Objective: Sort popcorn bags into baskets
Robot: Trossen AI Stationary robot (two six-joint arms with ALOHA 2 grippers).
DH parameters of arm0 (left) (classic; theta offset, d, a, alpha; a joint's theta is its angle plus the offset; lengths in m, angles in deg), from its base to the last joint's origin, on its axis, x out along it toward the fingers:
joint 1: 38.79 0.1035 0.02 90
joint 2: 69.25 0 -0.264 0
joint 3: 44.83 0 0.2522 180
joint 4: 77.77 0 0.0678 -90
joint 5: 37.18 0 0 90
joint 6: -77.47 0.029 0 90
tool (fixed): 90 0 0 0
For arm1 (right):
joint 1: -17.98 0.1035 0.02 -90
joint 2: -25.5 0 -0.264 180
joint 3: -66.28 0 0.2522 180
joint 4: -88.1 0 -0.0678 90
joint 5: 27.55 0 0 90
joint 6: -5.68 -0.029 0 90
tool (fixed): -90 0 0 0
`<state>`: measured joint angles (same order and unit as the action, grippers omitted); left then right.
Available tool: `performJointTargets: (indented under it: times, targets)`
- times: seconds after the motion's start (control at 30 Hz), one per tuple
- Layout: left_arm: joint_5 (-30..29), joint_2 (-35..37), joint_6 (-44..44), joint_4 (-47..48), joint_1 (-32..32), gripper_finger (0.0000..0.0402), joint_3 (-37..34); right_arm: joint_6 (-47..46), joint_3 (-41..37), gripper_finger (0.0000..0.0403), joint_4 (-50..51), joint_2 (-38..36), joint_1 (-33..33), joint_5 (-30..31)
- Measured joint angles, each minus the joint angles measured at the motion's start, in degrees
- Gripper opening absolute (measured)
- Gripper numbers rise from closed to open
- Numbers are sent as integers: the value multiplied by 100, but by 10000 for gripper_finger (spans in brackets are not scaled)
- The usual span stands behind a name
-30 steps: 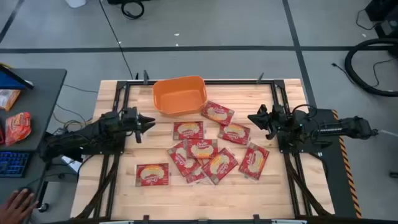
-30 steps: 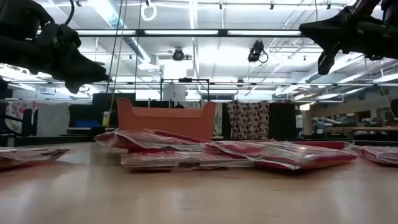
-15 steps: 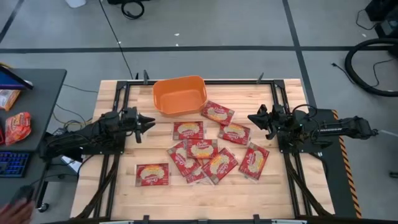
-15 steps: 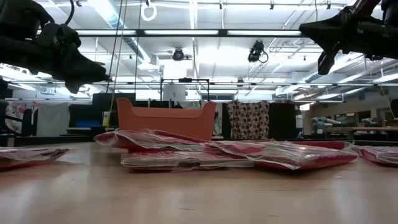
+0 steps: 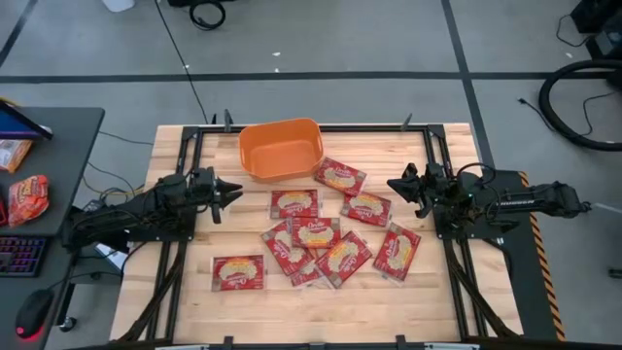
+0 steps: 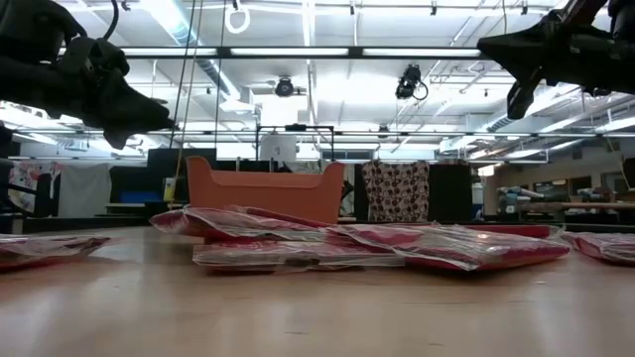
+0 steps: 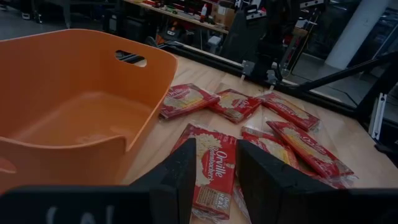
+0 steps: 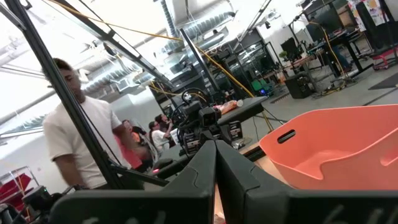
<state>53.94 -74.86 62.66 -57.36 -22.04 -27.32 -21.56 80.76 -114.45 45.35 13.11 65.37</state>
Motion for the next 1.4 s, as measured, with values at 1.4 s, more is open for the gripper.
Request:
performJointTargets:
  times: [1.4]
  targets:
    - [-717,-1,-1043,-1073,-1,117,-2,0,2,16,0,-1,0,0]
